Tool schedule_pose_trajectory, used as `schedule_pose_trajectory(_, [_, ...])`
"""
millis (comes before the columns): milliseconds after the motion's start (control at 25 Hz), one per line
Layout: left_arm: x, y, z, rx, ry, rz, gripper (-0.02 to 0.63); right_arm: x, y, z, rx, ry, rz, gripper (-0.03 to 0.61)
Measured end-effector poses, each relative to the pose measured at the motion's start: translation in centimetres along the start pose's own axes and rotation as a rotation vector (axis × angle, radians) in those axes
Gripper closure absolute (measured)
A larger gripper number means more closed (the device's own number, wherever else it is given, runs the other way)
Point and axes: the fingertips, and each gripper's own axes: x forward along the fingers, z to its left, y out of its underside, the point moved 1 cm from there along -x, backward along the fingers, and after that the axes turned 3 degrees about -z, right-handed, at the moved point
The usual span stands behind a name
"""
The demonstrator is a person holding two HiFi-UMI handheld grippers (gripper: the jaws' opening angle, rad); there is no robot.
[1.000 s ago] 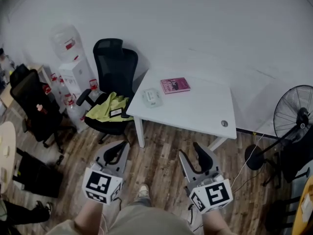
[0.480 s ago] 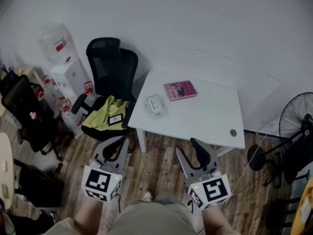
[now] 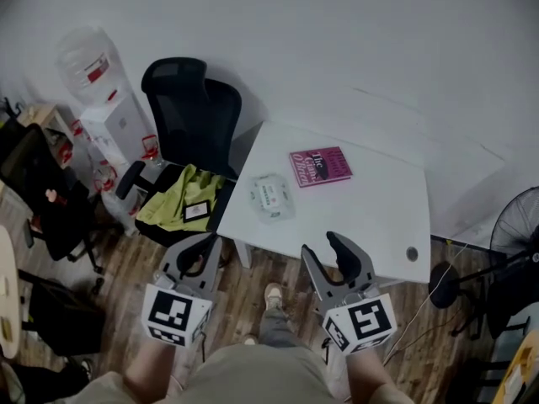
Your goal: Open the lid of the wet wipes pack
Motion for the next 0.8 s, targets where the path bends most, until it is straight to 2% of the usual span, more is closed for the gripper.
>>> schedule_pose_trajectory(360, [11.6,0.4,5.5,-0.029,-0.072,0.054,0.589,12.4,1.4,-9.6,0.002,-0.065,0.049,0.373])
schedule_pose_trajectory(560, [16.9,-0.3,8.2,-0.068,-0.114,0.036,0.59,18.7,1.8,-13.3,-0.012,-0.136,0.073,0.373])
schedule_pose_trajectory(800, [20.9,-0.2,11.7,-0.053,-0.2,0.051,0.589,24.3,2.7,-16.3,-0.012,-0.182,0.078,0.373])
